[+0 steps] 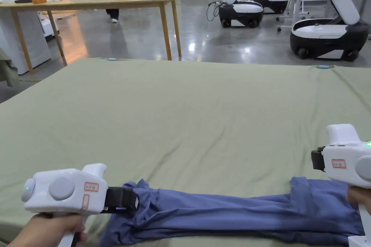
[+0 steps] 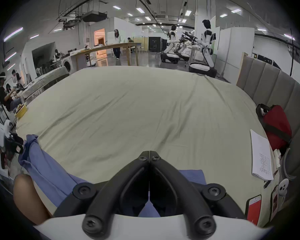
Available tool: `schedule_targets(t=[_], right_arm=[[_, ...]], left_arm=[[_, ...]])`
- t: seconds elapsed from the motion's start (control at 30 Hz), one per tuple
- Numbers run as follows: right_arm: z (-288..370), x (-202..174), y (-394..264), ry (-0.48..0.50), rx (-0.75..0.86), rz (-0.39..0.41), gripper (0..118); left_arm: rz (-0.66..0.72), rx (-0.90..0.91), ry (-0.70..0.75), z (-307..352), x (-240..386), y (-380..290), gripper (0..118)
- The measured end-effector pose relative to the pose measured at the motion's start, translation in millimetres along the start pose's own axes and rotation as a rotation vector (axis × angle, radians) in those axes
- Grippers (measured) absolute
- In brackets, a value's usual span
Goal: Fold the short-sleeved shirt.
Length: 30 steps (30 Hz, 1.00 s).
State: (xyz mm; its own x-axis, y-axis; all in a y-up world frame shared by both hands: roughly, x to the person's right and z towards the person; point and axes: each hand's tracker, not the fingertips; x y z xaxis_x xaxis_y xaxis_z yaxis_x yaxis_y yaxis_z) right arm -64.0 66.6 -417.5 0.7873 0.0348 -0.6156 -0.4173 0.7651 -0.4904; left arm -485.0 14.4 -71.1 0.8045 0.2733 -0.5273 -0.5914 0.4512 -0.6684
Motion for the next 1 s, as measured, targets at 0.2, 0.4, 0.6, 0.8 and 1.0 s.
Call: schedule_targets(t=[0.2, 0.4, 0.6, 0.8, 1.0], right_arm=[[-5, 1, -6, -0.002, -0.018, 0.005, 1], [-13, 1, -20, -0.005, -0.047, 0.007, 1], [-12, 2, -27, -0.010, -0.067, -0.004, 1], [-10, 12, -24, -0.019, -0.046, 0.002, 1], [0, 24, -25, -0.075, -0.002, -0.007, 1]], left_arm=[[-0.066, 0.000, 0.014, -5, 9, -18, 110], [-0.182, 0.006, 0.136, -7, 16, -2, 49], [-0.331, 0.035, 0.263, -4, 67, -17, 4], [-0.184, 0.024, 0.139, -8, 42, -18, 2], [-0.158, 0.129, 0.097, 23, 44, -10, 1]])
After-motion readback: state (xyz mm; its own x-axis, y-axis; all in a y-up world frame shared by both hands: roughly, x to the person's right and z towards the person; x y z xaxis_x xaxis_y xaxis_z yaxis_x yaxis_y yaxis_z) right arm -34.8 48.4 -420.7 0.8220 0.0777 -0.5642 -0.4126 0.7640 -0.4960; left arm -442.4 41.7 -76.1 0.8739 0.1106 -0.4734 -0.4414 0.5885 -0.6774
